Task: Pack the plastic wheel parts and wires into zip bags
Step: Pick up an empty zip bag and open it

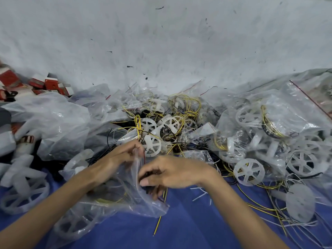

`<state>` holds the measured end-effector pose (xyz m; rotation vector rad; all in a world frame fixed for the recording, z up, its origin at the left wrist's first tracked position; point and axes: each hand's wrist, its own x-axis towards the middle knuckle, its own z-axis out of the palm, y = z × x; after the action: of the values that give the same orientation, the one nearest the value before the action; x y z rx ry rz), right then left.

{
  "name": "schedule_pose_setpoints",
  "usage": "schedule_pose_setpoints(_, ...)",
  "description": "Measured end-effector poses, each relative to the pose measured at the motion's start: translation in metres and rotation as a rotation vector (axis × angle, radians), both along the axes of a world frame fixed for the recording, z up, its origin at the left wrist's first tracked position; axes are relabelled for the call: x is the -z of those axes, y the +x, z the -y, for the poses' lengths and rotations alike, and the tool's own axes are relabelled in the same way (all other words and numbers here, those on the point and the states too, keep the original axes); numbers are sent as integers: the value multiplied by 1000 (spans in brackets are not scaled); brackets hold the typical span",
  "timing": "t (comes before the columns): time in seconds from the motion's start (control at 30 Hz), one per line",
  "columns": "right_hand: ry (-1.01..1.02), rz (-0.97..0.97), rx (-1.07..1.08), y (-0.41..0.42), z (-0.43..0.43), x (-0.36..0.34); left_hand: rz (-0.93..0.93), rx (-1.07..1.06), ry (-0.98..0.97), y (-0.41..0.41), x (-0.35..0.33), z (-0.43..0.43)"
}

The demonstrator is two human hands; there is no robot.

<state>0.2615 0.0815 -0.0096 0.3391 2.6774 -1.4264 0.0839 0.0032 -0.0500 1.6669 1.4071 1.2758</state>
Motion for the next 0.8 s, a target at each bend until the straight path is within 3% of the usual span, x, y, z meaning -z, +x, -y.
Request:
schedule_pose_setpoints(0.17,-102,-67,39,-7,-2,19,-82,31,14,4,-4,1)
schedule_pose_setpoints(0.3,137,-165,214,-16,1,29,-103,1,60,4,-5,3)
schedule_pose_setpoints(0.4,353,-244,178,-23,8,25,-163,-16,126,6,-12,4)
schedule_pose_setpoints(0.5,275,-306,90,-24,18,16,-189,-24,182,9,-23,3)
schedule_pose_setpoints(0.63,80,-174,-24,-13,20,7,-298,-84,232,11,-31,4)
schedule_pose_setpoints(0.7,150,-67,-70,-7,11,-1,-317,-130,261,10,-36,3)
schedule_pose_setpoints(0.8,245,-50,24,-1,-3,-18,-137,-221,244,6,-48,-1)
